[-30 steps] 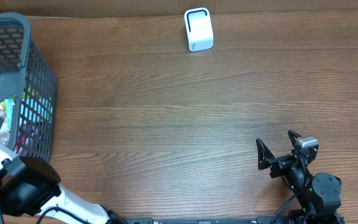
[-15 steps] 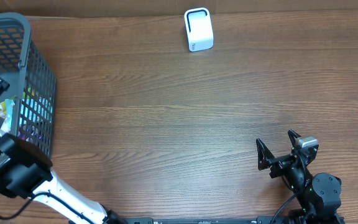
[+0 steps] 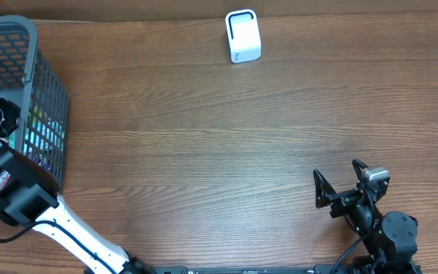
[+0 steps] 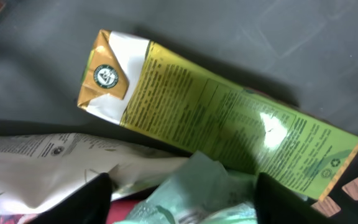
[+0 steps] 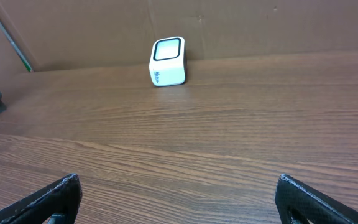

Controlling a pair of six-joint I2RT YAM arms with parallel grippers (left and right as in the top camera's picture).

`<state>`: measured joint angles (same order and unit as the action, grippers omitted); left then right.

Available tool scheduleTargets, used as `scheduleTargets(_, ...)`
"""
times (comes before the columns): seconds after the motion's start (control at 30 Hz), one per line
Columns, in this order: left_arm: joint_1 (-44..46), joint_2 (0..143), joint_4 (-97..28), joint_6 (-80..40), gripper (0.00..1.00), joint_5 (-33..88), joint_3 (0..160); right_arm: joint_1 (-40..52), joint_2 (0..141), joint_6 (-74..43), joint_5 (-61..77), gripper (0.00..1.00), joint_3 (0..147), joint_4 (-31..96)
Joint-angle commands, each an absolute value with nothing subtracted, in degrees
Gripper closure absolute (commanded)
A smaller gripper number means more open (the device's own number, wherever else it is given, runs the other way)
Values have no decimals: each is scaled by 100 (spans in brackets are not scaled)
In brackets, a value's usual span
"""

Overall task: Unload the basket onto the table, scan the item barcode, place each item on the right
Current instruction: 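Move the left gripper over the grey basket and reach inside, then search the basket with the left gripper and grasp the mint-green wipes pack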

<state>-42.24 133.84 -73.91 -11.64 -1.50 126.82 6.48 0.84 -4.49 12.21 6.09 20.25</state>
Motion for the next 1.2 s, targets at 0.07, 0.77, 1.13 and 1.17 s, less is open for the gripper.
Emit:
scheduleTargets(0.07, -4270, 13513, -7415, -1031, 61, 8, 12752, 685, 16, -473, 1315, 0, 650, 2156)
scheduleTargets(0.77, -4274, 13493, -9168, -1437, 95, 410, 15054, 685, 16, -473, 1308, 0, 650, 2156)
scheduleTargets(1.13, -4274, 13461, -9684, -1415, 64, 602, 15563, 685, 16, -473, 1297, 0, 650, 2156)
scheduleTargets(1.17, -4274, 13461, -9682, -1415, 56, 602, 15436, 685, 16, -473, 1297, 0, 650, 2156)
